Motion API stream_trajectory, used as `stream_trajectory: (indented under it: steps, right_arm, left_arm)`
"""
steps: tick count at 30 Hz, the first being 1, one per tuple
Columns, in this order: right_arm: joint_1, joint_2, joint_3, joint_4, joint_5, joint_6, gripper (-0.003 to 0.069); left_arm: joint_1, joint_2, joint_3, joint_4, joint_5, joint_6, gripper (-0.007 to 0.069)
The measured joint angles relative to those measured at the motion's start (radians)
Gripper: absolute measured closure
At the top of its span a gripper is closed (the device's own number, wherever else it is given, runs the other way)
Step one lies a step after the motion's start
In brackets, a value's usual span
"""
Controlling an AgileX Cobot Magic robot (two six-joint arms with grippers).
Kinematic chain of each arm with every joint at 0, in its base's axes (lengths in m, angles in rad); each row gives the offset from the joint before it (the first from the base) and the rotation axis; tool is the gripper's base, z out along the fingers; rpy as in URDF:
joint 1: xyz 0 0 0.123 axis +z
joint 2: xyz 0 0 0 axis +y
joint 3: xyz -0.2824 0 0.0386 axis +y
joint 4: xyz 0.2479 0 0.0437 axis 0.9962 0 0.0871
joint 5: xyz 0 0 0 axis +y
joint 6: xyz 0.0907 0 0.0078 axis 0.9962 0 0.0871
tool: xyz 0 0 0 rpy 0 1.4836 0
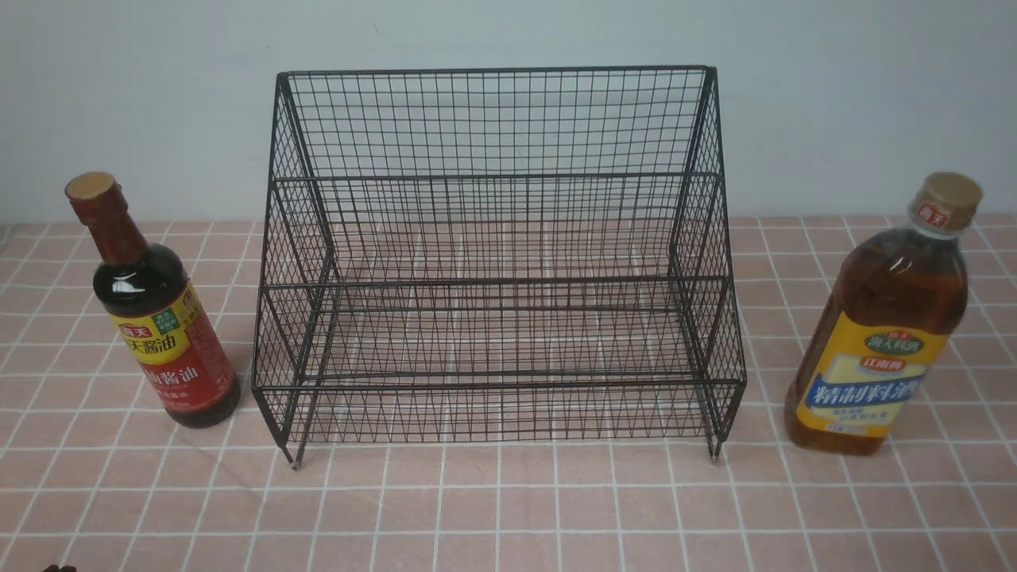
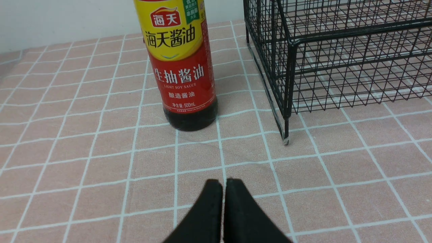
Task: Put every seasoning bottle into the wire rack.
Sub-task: Use the right arm to grab the condiment bottle closest to it
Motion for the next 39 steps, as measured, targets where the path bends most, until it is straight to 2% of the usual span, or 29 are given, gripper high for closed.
stream_trajectory:
  steps: [33, 36, 39]
  right_arm:
    - [0.0, 0.0, 0.0, 0.001, -0.004, 0.0, 0.0673]
    - [0.0, 0.0, 0.005, 0.04, -0.063, 0.023, 0.0673]
    - [0.0, 0.0, 0.006, 0.186, -0.201, 0.097, 0.0673]
  left_arm:
    - [0.0, 0.0, 0.0, 0.0, 0.0, 0.0, 0.0631]
    - [0.0, 0.0, 0.0, 0.0, 0.0, 0.0, 0.0631]
    - [0.0, 0.0, 0.0, 0.0, 0.0, 0.0, 0.0631]
